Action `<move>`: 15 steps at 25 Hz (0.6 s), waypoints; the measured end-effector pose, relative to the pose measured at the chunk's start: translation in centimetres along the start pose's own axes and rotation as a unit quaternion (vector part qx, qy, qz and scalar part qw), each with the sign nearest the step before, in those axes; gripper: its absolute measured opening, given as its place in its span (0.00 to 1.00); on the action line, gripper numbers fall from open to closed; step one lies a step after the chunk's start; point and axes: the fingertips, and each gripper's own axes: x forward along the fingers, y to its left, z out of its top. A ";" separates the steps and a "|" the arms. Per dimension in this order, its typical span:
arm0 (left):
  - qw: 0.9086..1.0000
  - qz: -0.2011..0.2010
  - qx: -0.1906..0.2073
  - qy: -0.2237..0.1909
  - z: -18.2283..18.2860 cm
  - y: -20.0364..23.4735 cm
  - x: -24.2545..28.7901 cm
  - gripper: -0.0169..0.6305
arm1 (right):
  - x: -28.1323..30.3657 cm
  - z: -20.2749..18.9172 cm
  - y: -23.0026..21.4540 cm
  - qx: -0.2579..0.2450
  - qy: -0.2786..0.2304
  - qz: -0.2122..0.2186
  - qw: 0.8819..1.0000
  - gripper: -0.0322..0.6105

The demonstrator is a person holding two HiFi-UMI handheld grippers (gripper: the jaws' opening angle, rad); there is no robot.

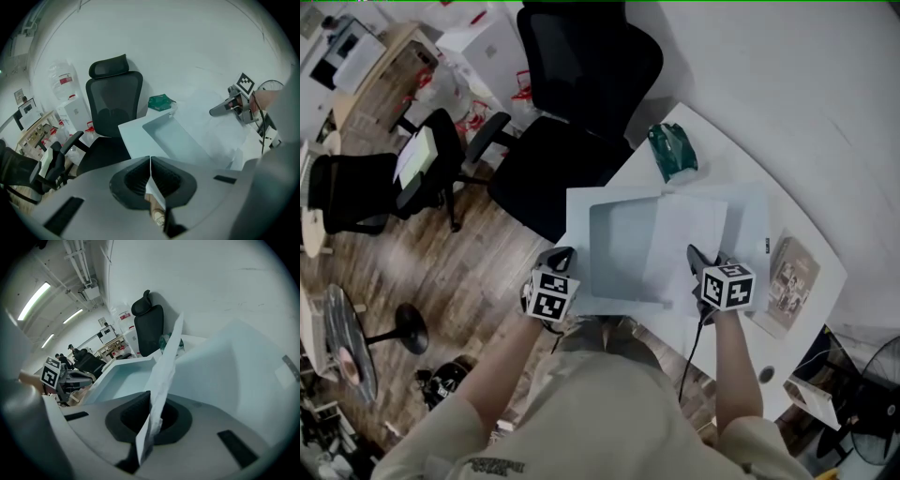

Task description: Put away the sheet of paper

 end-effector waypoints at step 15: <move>0.999 -0.011 -0.032 -0.008 -1.2 0.6 1.0 0.06 | 6.7 -1.4 3.5 0.005 0.055 0.046 0.997 0.09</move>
